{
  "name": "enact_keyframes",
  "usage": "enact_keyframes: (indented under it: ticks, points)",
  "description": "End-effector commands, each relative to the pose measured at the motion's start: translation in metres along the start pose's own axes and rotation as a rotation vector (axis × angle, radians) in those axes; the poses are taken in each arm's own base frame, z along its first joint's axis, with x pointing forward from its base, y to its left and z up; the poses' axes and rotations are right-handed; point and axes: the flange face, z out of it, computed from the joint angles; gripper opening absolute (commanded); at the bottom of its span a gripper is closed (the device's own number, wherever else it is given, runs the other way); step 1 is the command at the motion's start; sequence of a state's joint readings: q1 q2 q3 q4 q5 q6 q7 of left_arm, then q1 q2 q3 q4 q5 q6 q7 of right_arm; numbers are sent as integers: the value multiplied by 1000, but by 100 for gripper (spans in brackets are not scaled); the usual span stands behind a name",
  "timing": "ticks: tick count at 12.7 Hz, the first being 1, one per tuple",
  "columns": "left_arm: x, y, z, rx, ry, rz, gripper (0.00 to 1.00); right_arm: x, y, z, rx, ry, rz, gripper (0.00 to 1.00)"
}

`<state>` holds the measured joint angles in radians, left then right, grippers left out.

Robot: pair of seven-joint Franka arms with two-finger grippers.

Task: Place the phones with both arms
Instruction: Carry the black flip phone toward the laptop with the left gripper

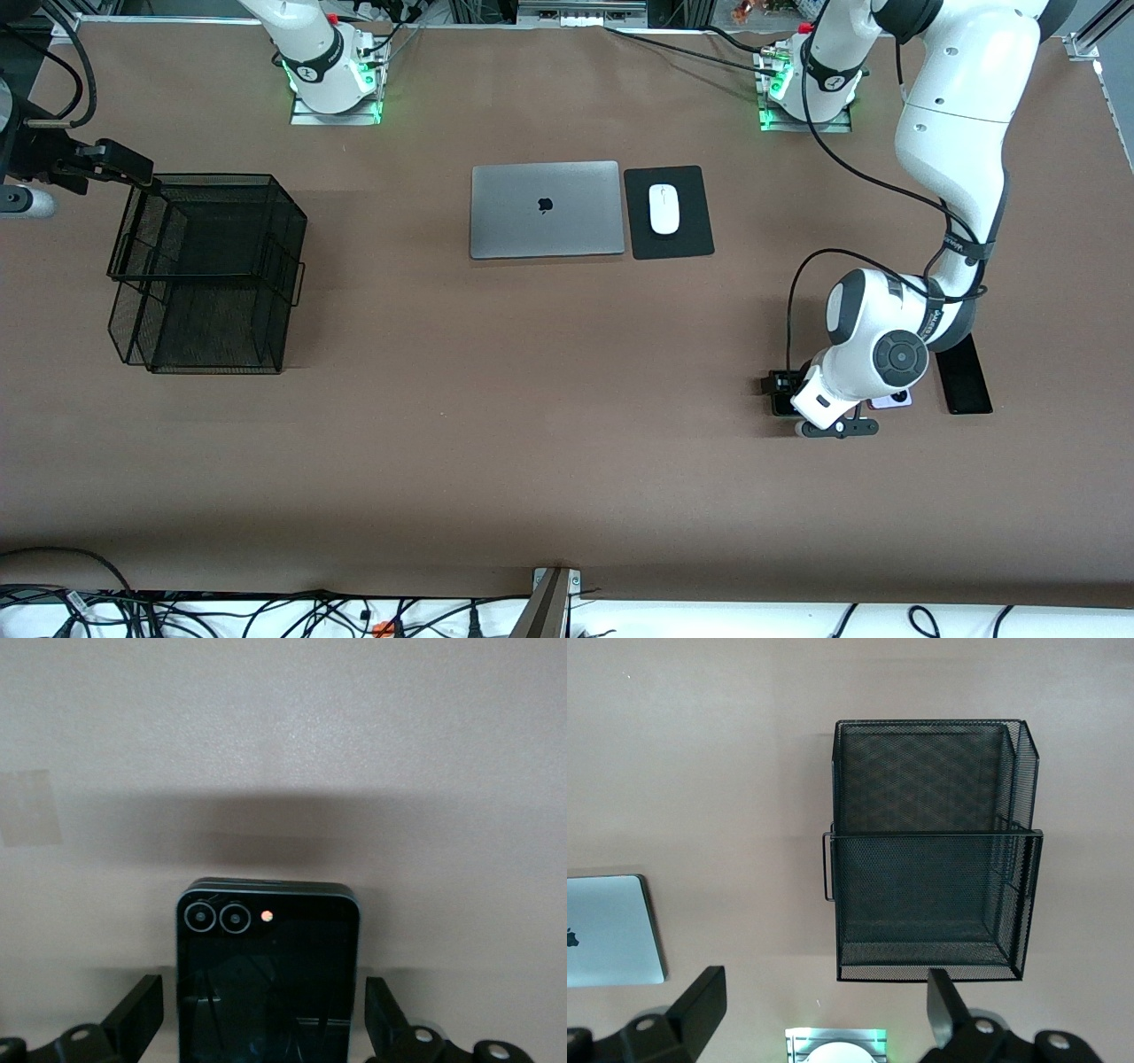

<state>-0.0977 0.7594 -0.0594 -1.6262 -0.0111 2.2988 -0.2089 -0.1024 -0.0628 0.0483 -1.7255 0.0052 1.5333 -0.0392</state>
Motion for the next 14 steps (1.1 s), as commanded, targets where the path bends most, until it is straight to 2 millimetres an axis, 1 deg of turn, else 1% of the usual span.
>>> enact_keyframes:
  ticks: [1, 4, 6, 7, 8, 10, 11, 12, 13, 14]
  points:
    - [-3, 5, 0, -4, 7, -11, 100, 0, 3, -4, 2, -2, 3, 100]
    - [-2, 5, 2, -4, 6, -10, 100, 0, 3, -5, 2, -2, 3, 100]
    - [-2, 4, 2, -4, 6, -13, 71, 0, 3, -5, 2, -1, 3, 100]
    - [-2, 3, 2, -4, 6, -15, 61, 0, 2, -5, 2, -2, 2, 100]
    - [-2, 3, 3, -4, 6, -13, 58, 0, 3, -5, 2, -2, 3, 100]
    - [1, 2, -4, -7, 16, -14, 30, 0, 3, -5, 2, -2, 3, 100]
    - [5, 1, -13, -10, 31, -19, 23, 0, 3, -5, 2, -2, 3, 100]
    - [12, 4, -39, -20, 70, -38, 22, 0, 3, -5, 2, -2, 3, 100]
    - [15, 13, -66, -31, 93, -69, 22, 0, 2, -5, 2, -1, 2, 100]
    - [13, 37, -92, -58, 104, -88, 22, 0, 3, -5, 2, -1, 3, 100]
